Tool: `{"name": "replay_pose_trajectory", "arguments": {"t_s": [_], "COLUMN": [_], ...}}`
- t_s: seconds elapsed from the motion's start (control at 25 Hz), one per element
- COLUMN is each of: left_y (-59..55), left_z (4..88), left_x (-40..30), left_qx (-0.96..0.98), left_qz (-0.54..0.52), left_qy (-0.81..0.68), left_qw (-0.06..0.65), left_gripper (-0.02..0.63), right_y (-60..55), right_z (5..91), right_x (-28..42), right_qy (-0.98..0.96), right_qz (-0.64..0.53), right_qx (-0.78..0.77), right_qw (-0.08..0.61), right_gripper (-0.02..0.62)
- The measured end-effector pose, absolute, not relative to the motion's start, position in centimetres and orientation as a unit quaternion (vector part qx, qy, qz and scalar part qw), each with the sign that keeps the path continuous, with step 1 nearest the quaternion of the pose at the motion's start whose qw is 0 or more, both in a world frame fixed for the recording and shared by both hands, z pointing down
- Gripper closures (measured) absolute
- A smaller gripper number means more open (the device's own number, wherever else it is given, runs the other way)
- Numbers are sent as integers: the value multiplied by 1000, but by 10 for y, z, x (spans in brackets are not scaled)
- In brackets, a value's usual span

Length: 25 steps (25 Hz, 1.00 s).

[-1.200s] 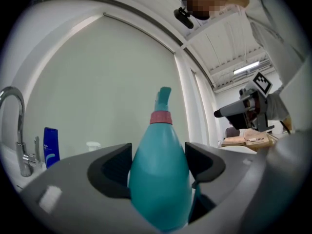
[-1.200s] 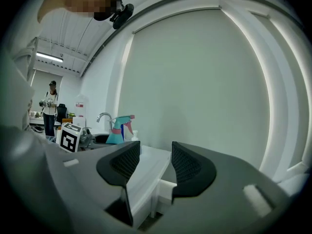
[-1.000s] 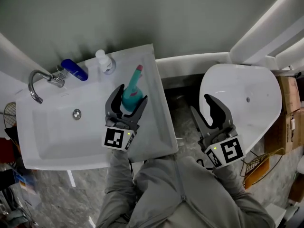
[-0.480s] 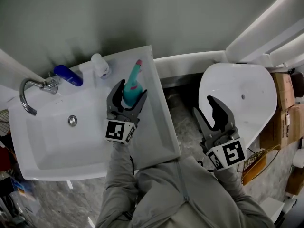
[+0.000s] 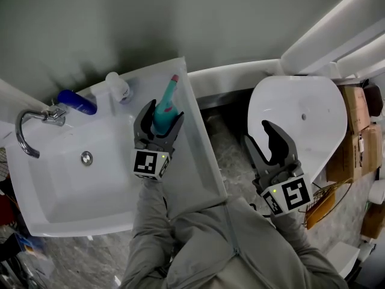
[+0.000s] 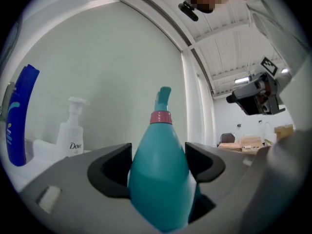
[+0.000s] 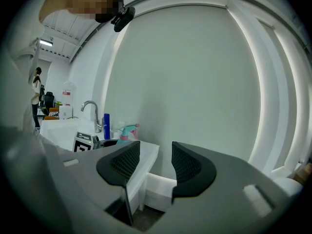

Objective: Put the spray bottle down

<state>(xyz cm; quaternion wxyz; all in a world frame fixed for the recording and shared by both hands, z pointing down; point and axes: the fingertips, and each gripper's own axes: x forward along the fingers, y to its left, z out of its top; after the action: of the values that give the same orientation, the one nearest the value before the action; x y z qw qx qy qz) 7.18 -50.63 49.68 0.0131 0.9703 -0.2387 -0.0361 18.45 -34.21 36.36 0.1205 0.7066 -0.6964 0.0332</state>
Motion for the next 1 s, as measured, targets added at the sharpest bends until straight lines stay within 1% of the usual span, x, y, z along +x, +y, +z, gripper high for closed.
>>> {"name": "replay_pose_trajectory", "arguments": {"t_s": [0.4,1.0], "left_y": [-504,-506], "left_z": [507,513], "left_x": [78,71], "left_qx": [974,972], "left_qz": [-1,18], "left_qy": [-228,-235], "left_qw": [-3,9], "left_gripper": [218,218], "right_y": [-343,-345], "right_z": [364,363], "right_x": [184,181], "right_qy": [-700,-710], "right_qz": [34,31], "right_qx": [704,695], "right_qw": [118,110], "right_gripper": [393,393]}}
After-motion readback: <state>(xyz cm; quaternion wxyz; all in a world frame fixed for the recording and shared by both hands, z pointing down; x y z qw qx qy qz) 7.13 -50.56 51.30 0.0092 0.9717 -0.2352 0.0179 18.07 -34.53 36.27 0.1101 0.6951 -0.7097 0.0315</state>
